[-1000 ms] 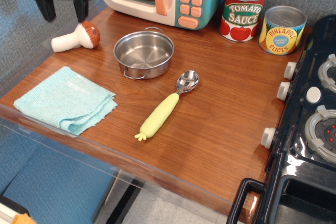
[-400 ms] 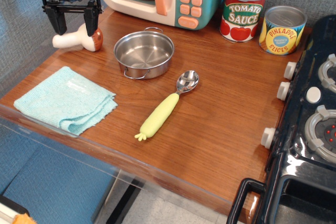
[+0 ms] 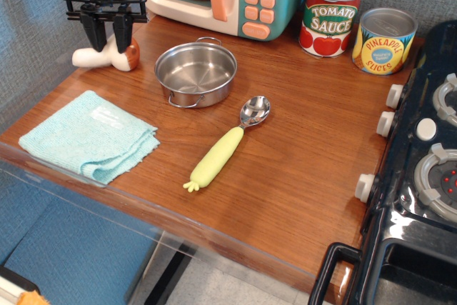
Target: Place the mushroom into the silver pot
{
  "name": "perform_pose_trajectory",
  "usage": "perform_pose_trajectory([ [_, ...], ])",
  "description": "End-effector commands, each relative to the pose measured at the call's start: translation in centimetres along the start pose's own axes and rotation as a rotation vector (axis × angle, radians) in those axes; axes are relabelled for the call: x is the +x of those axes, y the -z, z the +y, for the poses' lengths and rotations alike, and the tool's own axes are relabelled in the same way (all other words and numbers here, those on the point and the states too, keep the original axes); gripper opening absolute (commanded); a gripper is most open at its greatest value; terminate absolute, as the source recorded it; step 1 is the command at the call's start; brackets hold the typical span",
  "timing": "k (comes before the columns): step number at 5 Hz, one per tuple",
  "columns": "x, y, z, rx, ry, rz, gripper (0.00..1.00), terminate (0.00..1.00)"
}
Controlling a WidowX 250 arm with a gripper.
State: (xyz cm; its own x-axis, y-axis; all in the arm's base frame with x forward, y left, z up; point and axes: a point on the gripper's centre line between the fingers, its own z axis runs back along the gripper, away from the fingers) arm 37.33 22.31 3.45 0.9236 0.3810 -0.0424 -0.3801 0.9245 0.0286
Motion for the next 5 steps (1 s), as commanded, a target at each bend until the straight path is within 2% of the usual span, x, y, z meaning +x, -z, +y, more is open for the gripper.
perform_pose_trajectory([
  [1, -0.3, -0.4, 0.1, 0.017, 0.011, -0.008, 0.00, 0.00],
  [2, -0.2, -0.4, 0.3, 0.017, 0.007, -0.006, 0.00, 0.00],
  [3, -0.5, -2.7, 0.1, 0.025, 0.018, -0.053, 0.00, 0.00],
  [4, -2.0, -7.2, -1.1, -0.038, 0.047, -0.127, 0.00, 0.00],
  [5, -5.7, -10.0, -1.8, -0.078, 0.086, -0.166, 0.00, 0.00],
])
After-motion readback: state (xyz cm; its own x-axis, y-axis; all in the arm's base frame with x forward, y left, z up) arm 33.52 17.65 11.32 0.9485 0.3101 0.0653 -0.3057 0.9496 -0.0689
